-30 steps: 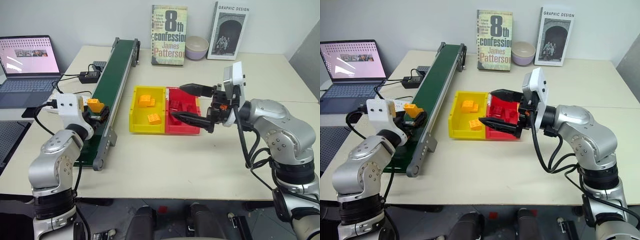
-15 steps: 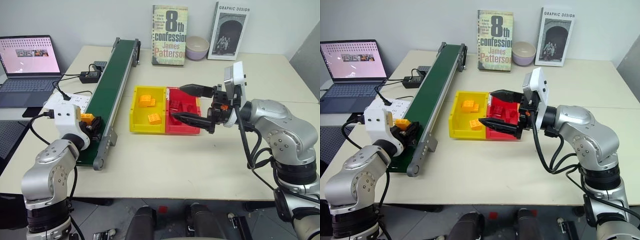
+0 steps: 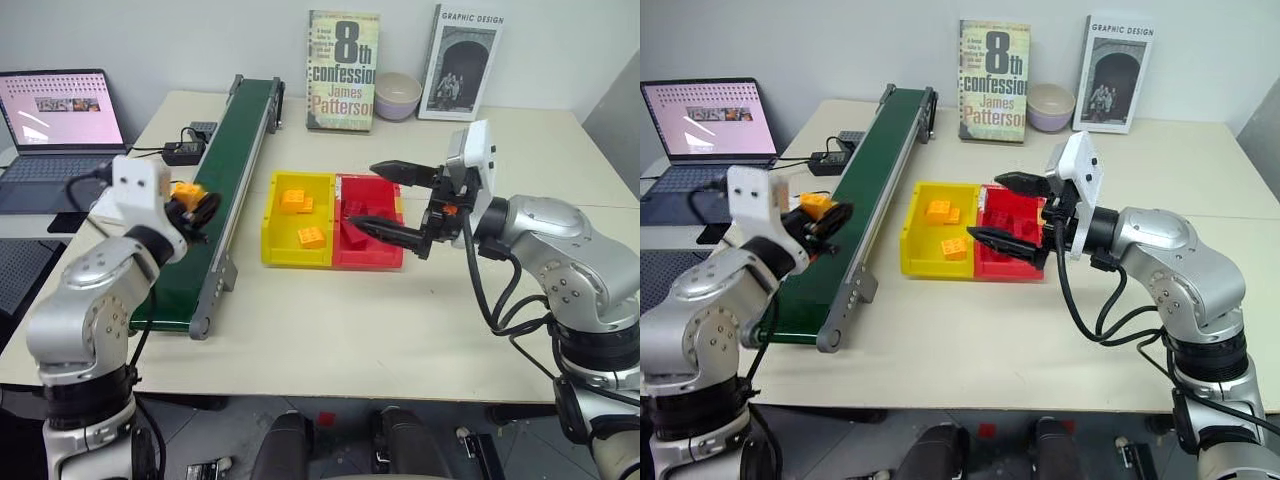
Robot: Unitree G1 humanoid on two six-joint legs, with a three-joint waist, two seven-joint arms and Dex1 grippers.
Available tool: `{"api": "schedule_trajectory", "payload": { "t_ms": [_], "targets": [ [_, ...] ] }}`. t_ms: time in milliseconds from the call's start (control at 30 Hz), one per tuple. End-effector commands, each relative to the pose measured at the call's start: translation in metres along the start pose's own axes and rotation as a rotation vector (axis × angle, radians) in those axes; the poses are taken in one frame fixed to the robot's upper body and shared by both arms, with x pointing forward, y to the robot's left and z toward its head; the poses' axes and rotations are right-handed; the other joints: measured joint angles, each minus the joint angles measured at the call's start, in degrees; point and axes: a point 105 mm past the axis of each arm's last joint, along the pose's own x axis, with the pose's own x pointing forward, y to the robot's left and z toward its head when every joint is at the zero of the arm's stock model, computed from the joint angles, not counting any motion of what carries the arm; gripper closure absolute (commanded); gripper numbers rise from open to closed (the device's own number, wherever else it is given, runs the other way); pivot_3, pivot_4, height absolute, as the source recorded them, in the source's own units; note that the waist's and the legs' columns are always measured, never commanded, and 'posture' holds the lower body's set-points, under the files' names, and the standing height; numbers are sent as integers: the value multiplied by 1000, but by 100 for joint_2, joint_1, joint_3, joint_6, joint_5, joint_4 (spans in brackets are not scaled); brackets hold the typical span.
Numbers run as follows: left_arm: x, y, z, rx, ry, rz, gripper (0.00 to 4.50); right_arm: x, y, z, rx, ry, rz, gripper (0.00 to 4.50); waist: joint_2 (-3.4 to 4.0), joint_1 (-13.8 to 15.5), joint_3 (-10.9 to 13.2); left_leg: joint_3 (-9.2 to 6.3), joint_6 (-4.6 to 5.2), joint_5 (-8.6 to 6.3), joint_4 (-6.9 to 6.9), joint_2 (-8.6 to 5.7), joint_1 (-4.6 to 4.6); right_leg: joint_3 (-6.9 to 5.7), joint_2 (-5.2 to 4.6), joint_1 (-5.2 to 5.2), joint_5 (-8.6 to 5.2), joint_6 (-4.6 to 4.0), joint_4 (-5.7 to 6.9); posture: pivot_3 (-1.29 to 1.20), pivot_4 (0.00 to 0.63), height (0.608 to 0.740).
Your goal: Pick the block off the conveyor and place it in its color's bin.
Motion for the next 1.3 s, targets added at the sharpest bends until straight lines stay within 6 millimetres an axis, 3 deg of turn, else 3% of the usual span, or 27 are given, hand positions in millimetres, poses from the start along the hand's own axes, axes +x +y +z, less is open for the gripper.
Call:
{"api": "schedule_trajectory", "payload": {
  "t_ms": [33, 200, 333, 433, 500, 633, 900, 1000, 1100, 1300],
  "targets": [
    [18, -27, 12, 36, 8, -219, 2985, -5, -1, 5, -70, 18, -81, 0, 0, -11, 0, 4, 0, 0, -3, -2, 0, 1, 0, -4, 0, 0, 1, 0, 150, 740],
    [46, -33, 2, 123, 70, -326, 2985, -9, -3, -4, -84, 94, -137, 0, 2, -30, 1, 9, 0, 0, -7, 4, 4, -1, 8, -7, -1, 1, 5, 0, 150, 740],
    [74, -30, -25, 208, 148, -391, 2985, -16, 2, -14, -66, 134, -176, 0, 1, -16, 0, 4, 1, 1, -5, 3, 3, -9, 11, -5, -3, -1, 8, 0, 150, 740],
    [84, -24, -33, 250, 168, -393, 2985, -19, 3, -17, -60, 146, -193, 0, 1, -34, 1, 12, 1, 0, -5, 0, -1, -6, 8, -8, -2, 1, 4, 0, 150, 740],
    [88, -24, -30, 234, 143, -416, 2284, -22, 3, -18, -54, 149, -214, 0, 1, -25, 1, 20, 3, -1, -4, 0, -6, 0, 6, -15, -1, 2, 2, 0, 150, 740],
    [89, -23, -22, 222, 113, -464, 1551, -26, 3, -19, -42, 153, -233, 0, 1, -19, 1, 7, 3, -1, -4, 0, -9, -7, 5, -15, -1, 4, 4, 0, 150, 740],
    [74, -5, -4, 276, 89, -442, 63, -25, 0, -19, -44, 155, -208, 0, 1, -37, 1, 6, 3, -1, -4, 4, -7, -7, 7, -15, -1, 4, 6, 0, 150, 740],
    [59, 7, 6, 332, 113, -428, 63, -24, -5, -19, -60, 164, -178, 0, 1, -40, 1, 6, 3, -1, -4, 5, -7, -8, 9, -16, -1, 4, 7, 0, 150, 740],
    [29, 19, 17, 379, 176, -455, 63, -28, -13, -18, -81, 186, -123, 0, -1, -83, 3, 12, 3, -1, -4, 6, -8, -6, 10, -19, -1, 4, 8, 0, 150, 740],
    [-10, 23, 21, 384, 259, -490, 63, -33, -22, -24, -95, 229, -31, 0, 1, -70, 4, 9, 3, -1, -7, 5, -5, -9, 9, -16, -7, 9, 6, 0, 150, 740]
  ]
}}
